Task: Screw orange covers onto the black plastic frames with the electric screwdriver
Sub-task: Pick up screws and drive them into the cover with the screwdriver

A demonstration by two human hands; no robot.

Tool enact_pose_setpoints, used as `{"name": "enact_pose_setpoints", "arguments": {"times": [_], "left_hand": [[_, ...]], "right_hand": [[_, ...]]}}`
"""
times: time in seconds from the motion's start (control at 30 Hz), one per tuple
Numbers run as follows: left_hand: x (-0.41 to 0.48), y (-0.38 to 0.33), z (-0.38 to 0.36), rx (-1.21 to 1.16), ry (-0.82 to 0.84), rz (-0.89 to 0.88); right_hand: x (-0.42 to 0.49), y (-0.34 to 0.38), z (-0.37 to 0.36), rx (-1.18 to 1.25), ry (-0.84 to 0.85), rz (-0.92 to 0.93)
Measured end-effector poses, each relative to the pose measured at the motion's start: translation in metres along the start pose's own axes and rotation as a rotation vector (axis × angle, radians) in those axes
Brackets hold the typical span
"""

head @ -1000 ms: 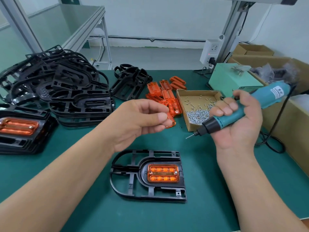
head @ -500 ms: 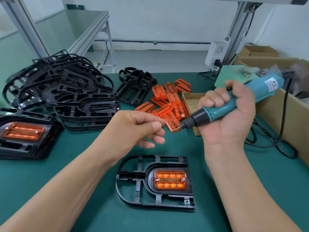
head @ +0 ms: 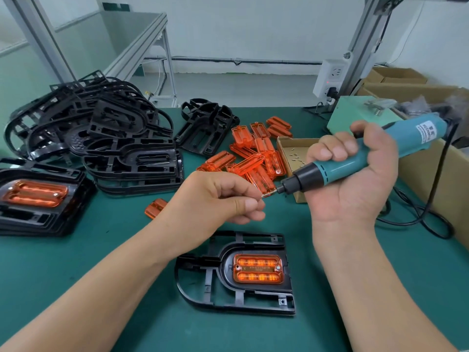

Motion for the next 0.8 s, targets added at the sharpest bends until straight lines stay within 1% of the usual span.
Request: {"name": "enact_pose_setpoints", "arguments": {"times": [0.1, 0.33, 0.5, 0.63, 0.8], "left_hand": [[-0.0011, 0.0032, -0.0029, -0.077, 0.009, 0.012], [-0.0002, 0.0038, -0.0075, -0.150, 0.027, 0.006], [-0.0007, 0.0037, -0.0076, -0.136, 0.030, -0.010], [-0.0009, 0.0024, -0.0063, -0.080, 0.017, -0.043], [-0.0005, 0.0022, -0.0063, -0.075, 0.030, -0.047]], "right_hand": [[0.0000, 0.0006, 0.0000, -0.010, 0.001, 0.008], [-0.0020, -0.0022, 0.0001, -0.060, 0.012, 0.009], [-0.0033, -0.0031, -0.0002, -0.085, 0.026, 0.003], [-0.0054, -0.0035, -0.0011, -0.129, 0.029, 0.019], [-0.0047, -0.0034, 0.0029, -0.080, -0.012, 0.011]]}}
Point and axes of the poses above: each hand's wrist, its own x-axis towards the middle knuckle, its own z-axis out of the back of the hand, y = z × x, the point moved 3 cm from there along x, towards the middle knuckle, and after that the axes turned 8 degrees about -z, right-handed, at the moved point
